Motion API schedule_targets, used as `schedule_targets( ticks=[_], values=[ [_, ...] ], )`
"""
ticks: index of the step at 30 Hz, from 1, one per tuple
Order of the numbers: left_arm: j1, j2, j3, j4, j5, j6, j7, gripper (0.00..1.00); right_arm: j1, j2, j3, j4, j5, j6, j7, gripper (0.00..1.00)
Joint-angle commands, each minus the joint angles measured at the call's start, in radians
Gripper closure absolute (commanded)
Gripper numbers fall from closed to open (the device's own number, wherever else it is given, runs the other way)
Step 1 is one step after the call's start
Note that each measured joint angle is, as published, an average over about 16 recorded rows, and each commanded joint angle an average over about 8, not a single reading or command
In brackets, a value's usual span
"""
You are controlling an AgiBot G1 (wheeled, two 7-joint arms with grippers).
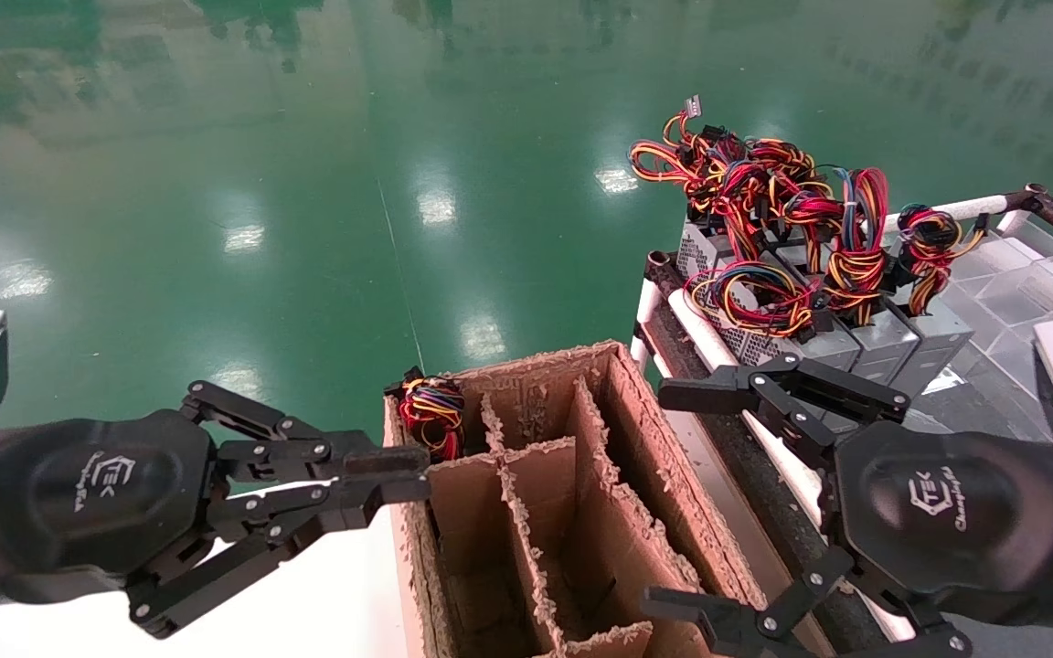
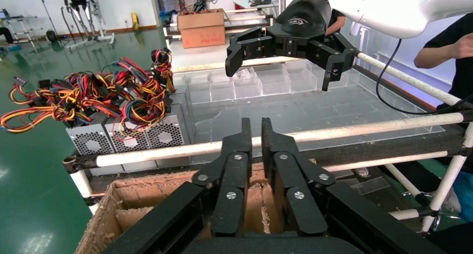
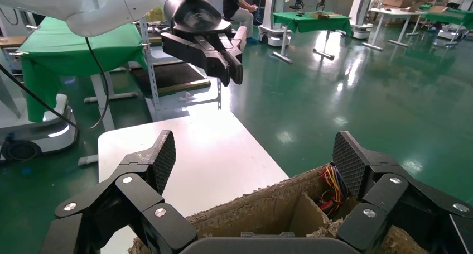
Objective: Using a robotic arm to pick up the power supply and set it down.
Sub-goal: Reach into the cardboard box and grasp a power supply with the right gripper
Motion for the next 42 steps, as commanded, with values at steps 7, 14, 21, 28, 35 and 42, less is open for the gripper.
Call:
schedule_targets(
  ticks=[7,14,21,28,35,42],
  values=[
    [0.0,0.0,0.0,0.0,0.0,0.0,0.0,0.0,0.003,-0.002,-0.012,0.002,-0.03,0.034,0.023,0.0],
    [-0.001,0.0,0.001,0.001,0.0,0.0,0.001,0.0,0.024,-0.046,-0.047,0.017,-0.106,0.133,0.075,0.0],
    [0.0,0.0,0.001,0.001,0.0,0.0,0.001,0.0,0.032,-0.089,-0.073,0.018,-0.164,0.201,0.078,0.0],
    [-0.001,0.0,0.001,0.002,0.0,0.0,0.001,0.0,0.048,-0.136,-0.105,-0.002,-0.223,0.252,0.094,0.0],
    [-0.001,0.0,0.002,0.002,0.0,0.0,0.001,0.0,0.107,-0.248,-0.172,-0.069,-0.368,0.385,0.119,0.0],
    [-0.001,0.0,0.002,0.002,0.0,-0.001,0.002,0.0,0.126,-0.286,-0.2,-0.104,-0.426,0.44,0.125,0.0]
  ],
)
